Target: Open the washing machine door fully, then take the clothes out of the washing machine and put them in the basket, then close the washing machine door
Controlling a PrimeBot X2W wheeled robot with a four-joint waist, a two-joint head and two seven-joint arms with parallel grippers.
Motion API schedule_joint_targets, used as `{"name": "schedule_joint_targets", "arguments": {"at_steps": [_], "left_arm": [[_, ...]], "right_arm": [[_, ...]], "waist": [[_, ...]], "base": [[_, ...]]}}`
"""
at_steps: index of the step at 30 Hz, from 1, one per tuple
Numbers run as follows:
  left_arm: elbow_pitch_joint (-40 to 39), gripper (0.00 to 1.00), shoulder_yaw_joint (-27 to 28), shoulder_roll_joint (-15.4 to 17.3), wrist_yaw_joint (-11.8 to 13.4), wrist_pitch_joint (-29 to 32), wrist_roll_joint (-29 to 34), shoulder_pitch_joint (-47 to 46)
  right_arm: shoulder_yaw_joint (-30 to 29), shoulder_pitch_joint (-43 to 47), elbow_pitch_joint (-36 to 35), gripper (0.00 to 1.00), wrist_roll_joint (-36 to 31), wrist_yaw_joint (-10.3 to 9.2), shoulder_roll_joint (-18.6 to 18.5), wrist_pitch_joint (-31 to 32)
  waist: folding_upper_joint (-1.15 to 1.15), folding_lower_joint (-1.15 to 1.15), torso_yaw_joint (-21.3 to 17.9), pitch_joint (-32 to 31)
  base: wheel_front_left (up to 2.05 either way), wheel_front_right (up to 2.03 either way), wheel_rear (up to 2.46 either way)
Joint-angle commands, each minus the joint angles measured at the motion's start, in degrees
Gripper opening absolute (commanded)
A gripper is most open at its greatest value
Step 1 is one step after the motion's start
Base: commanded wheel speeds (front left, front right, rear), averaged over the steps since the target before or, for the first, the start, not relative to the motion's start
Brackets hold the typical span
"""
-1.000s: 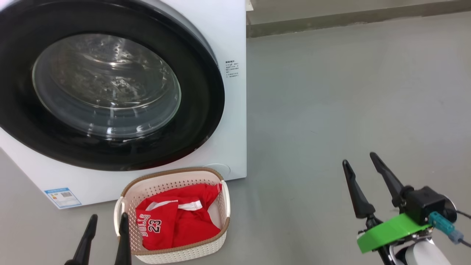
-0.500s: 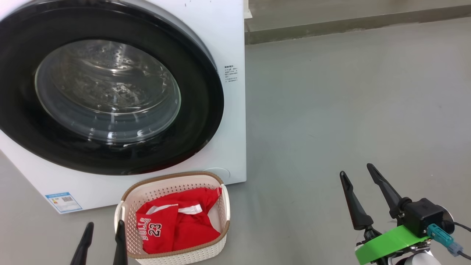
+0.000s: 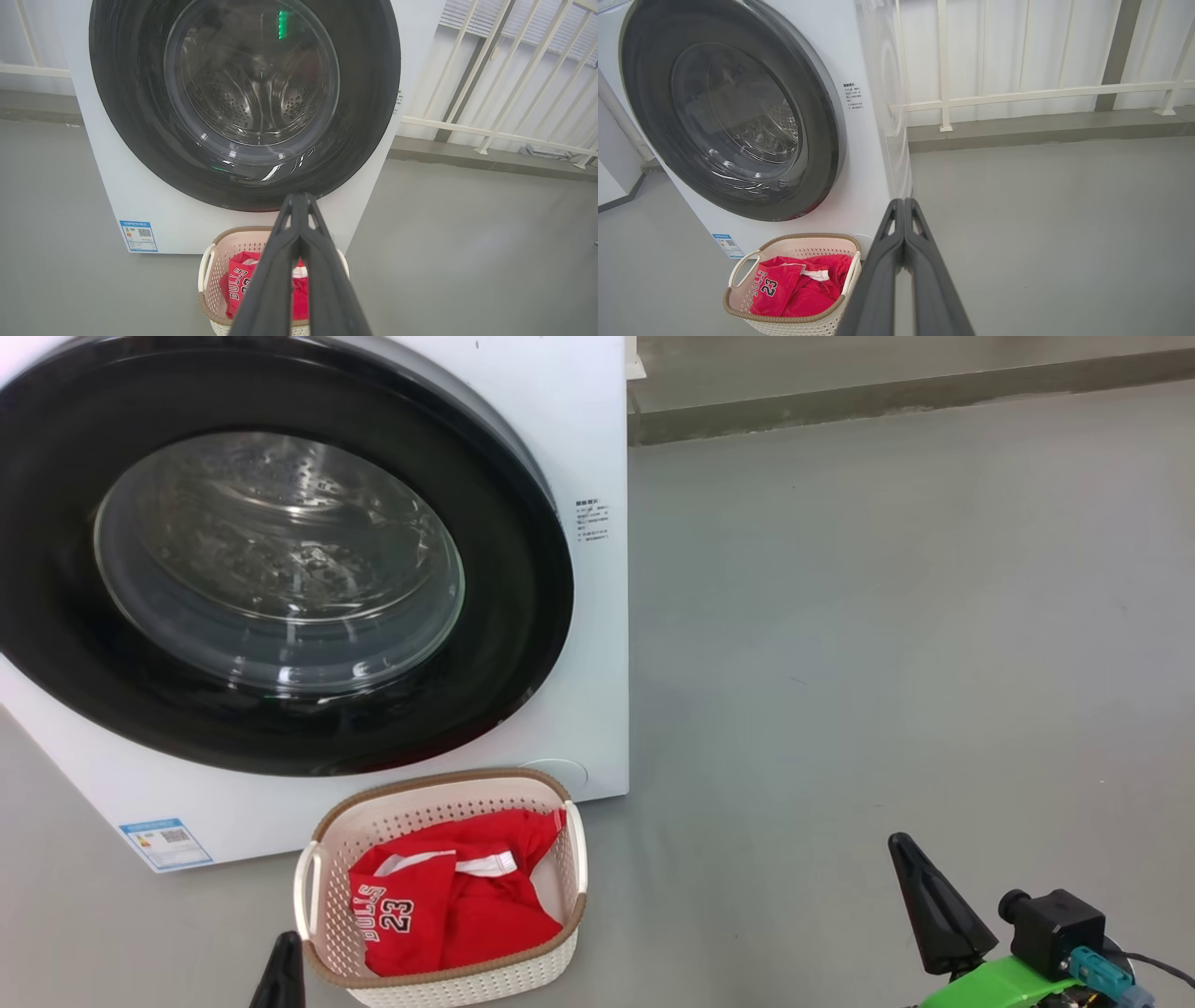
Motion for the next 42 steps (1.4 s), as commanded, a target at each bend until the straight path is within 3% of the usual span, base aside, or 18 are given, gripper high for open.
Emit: {"name": "schedule_joint_targets", "arguments": {"at_steps": [1,5,42], "left_arm": [[-1.1,0.00,0.4,0.6,-0.2,0.5,-1.8,-1.1],[-0.8,0.00,0.5,0.6,-0.3,1.1,-4.3,-1.5],[1.7,0.00,1.3,0.9,-1.5,6.9,-27.4,-5.8]], "right_arm": [[-0.5,-1.8,-1.6,0.00,1.9,-0.01,-0.2,0.3],[-0.8,-2.0,-1.6,0.00,4.4,-0.02,-0.2,0.9],[-3.8,-3.8,-1.7,0.00,26.9,-0.08,0.2,6.8]], "waist": [[0.00,0.07,0.1,0.1],[0.00,-0.02,0.3,0.3],[0.00,-0.02,2.4,1.4]], "base": [[0.00,0.00,0.00],[0.00,0.00,0.00],[0.00,0.00,0.00]]}}
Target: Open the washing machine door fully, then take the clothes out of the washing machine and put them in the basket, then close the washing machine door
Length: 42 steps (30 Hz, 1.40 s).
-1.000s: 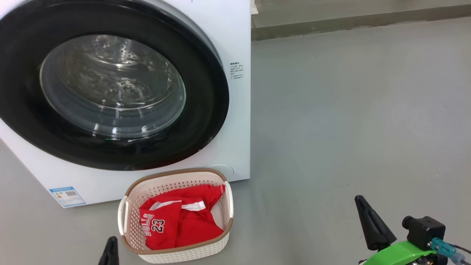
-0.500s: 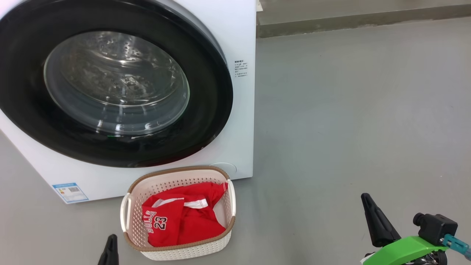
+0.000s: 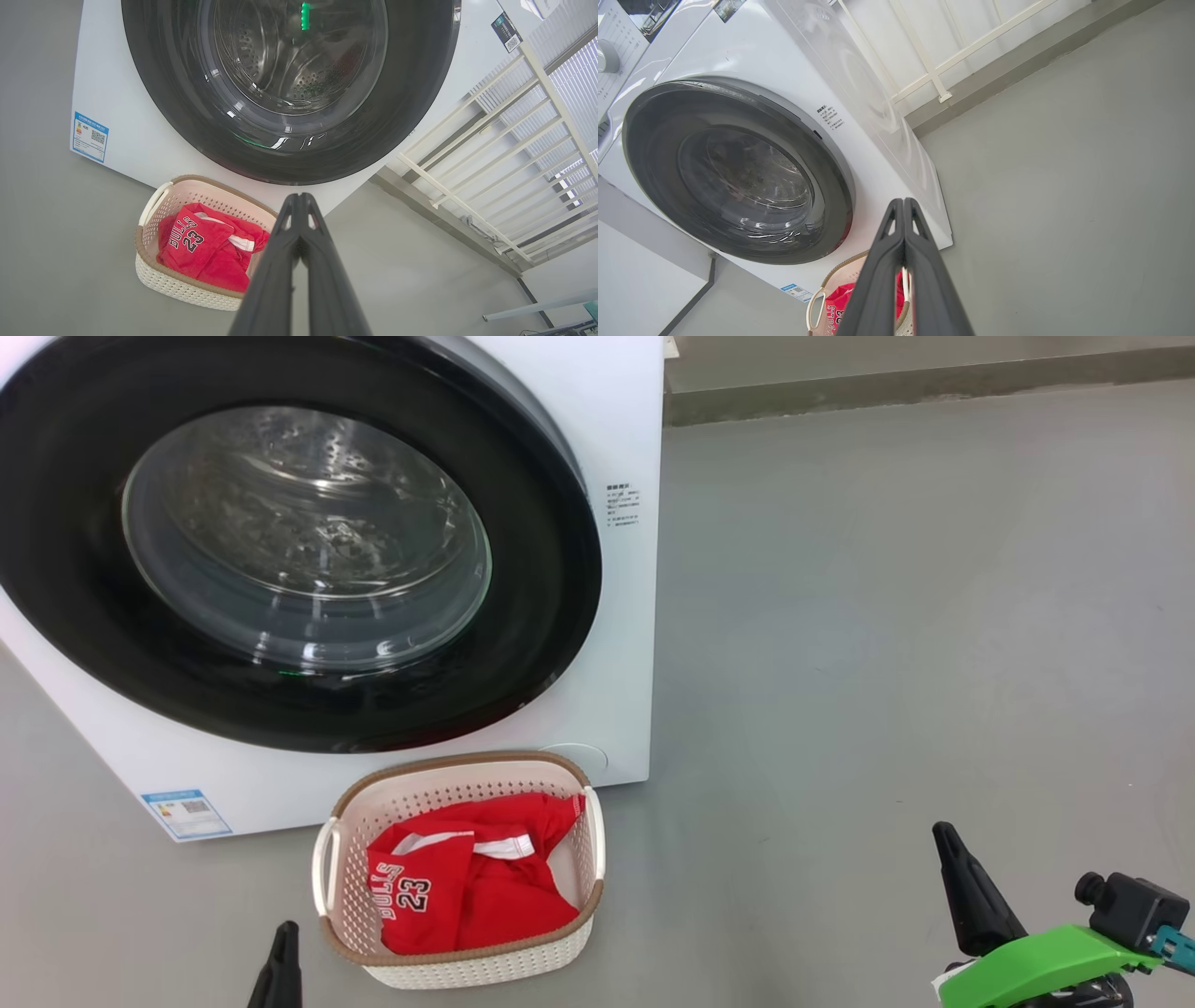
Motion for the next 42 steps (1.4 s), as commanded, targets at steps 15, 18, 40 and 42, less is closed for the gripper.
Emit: {"name": "schedule_joint_targets", "arguments": {"at_steps": [15,18,40,42], "left_arm": [[0.1,0.00,1.4,1.0,-1.0,2.7,-11.3,-4.4],[0.2,0.00,1.5,1.0,-1.1,3.1,-12.6,-4.6],[1.8,0.00,2.0,1.2,-1.8,6.7,-26.7,-7.2],[1.9,0.00,2.1,1.2,-1.9,7.0,-28.0,-7.5]], "right_arm": [[-1.4,-3.9,-1.7,0.00,11.0,-0.10,-0.2,2.9],[-1.6,-4.0,-1.7,0.00,12.3,-0.11,-0.2,3.3],[-3.6,-5.1,-1.8,0.00,25.9,-0.14,0.1,7.0],[-3.8,-5.2,-1.8,0.00,27.1,-0.15,0.1,7.3]], "waist": [[0.00,-0.01,0.9,0.5],[0.00,-0.01,1.0,0.6],[0.00,-0.01,2.3,1.2],[0.00,-0.01,2.4,1.3]], "base": [[0.00,0.00,0.00],[0.00,0.00,0.00],[0.00,0.00,0.00],[0.00,0.00,0.00]]}}
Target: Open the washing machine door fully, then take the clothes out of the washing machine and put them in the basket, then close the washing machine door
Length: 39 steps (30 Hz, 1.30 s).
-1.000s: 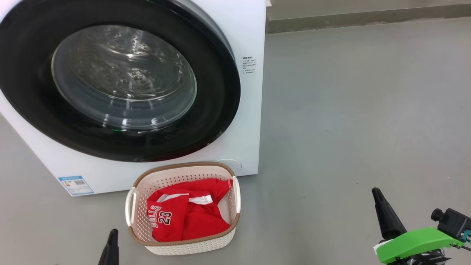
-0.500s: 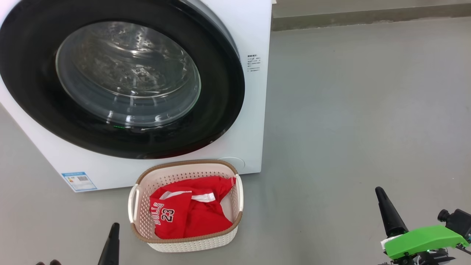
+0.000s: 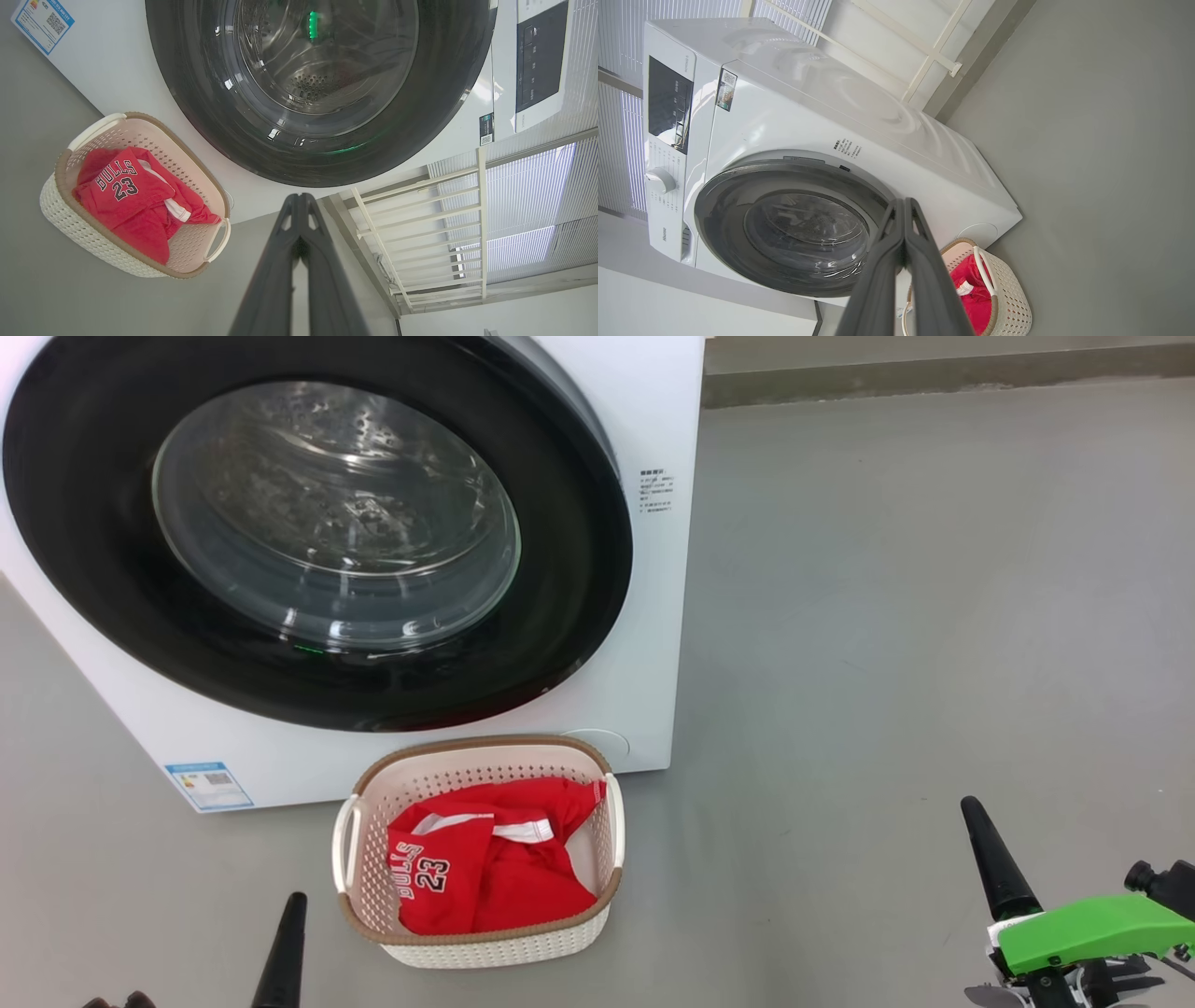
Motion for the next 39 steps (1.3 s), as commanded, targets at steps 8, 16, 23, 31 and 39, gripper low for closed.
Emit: {"name": "schedule_joint_targets", "arguments": {"at_steps": [8,16,23,31,39], "left_arm": [[-0.5,0.00,1.8,1.1,-1.0,1.6,-6.3,-3.9],[0.1,0.00,2.0,1.2,-1.2,2.9,-11.4,-4.8],[0.5,0.00,2.2,1.2,-1.4,3.9,-15.2,-5.5],[1.1,0.00,2.4,1.3,-1.7,5.2,-20.4,-6.5],[1.4,0.00,2.5,1.3,-1.8,6.0,-23.3,-7.0]], "right_arm": [[-0.4,-3.1,-1.7,0.00,6.4,-0.01,-0.3,1.6],[-1.2,-3.5,-1.7,0.00,11.4,-0.02,-0.1,3.0],[-1.7,-3.8,-1.7,0.00,15.1,-0.03,0.0,4.0],[-2.5,-4.2,-1.7,0.00,20.0,-0.05,0.1,5.4],[-2.9,-4.5,-1.7,0.00,22.9,-0.05,0.2,6.2]], "waist": [[0.00,0.00,0.5,0.3],[0.00,0.00,1.0,0.5],[0.00,0.00,1.3,0.7],[0.00,0.00,1.8,0.9],[0.00,0.00,2.0,1.1]], "base": [[0.00,0.00,0.00],[0.00,0.00,0.00],[0.00,0.00,0.00],[0.00,0.00,0.00],[0.00,0.00,0.00]]}}
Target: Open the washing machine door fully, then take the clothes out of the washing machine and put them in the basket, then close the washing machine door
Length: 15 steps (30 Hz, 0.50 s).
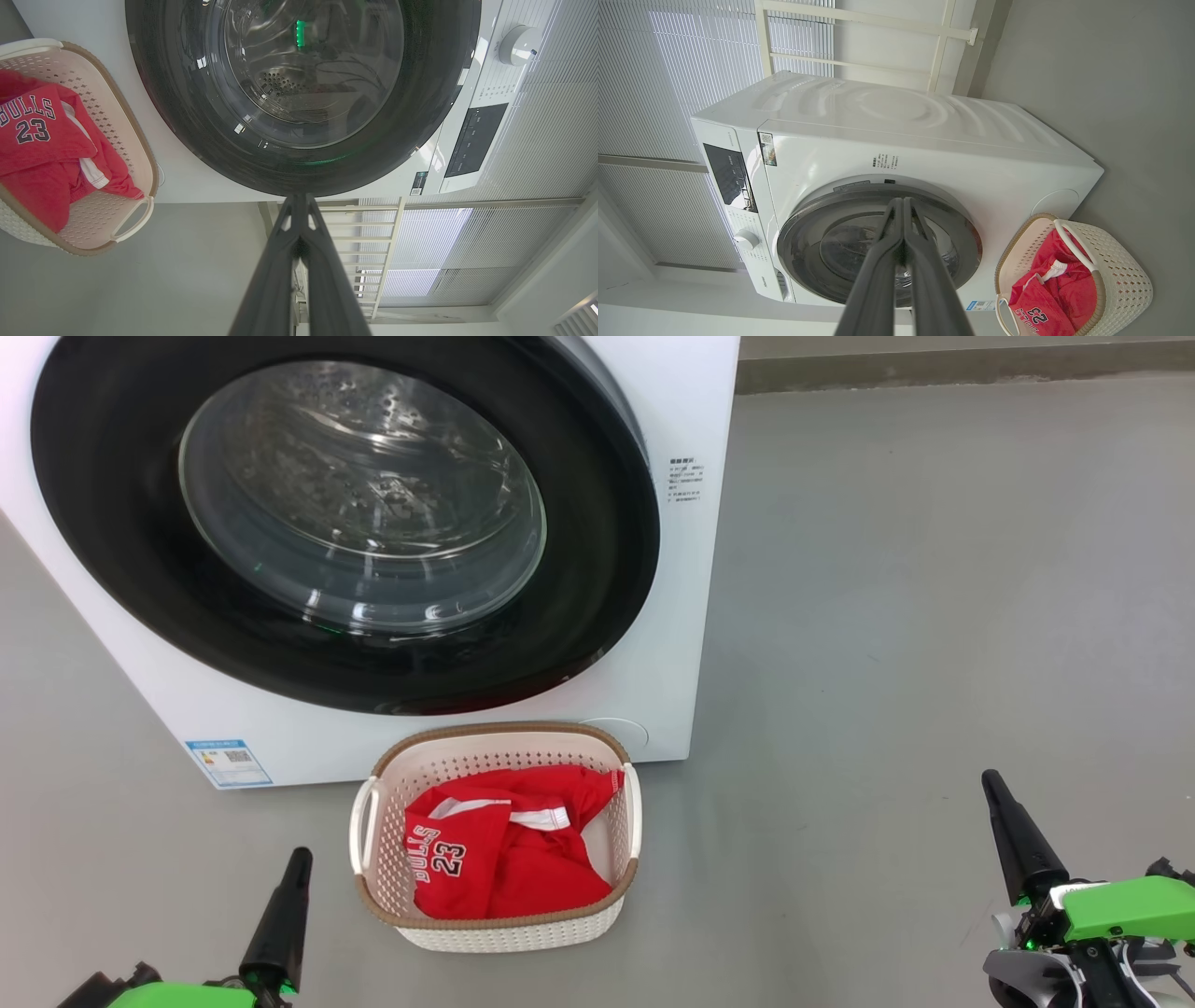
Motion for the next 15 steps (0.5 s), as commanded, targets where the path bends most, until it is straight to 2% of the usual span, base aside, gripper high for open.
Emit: {"name": "schedule_joint_targets", "arguments": {"at_steps": [1,15], "left_arm": [[-1.1,0.00,2.0,1.0,-0.4,0.3,-0.4,-2.3],[-1.1,0.00,2.0,1.0,-0.4,0.3,-0.4,-2.3]], "right_arm": [[0.8,-2.4,-1.7,0.00,0.1,-0.03,-0.3,0.2],[0.7,-2.4,-1.7,0.00,0.1,-0.03,-0.2,0.3]], "waist": [[0.00,0.00,0.0,0.0],[0.00,0.00,0.0,0.0]], "base": [[0.00,0.00,0.00],[0.00,0.00,0.00]]}}
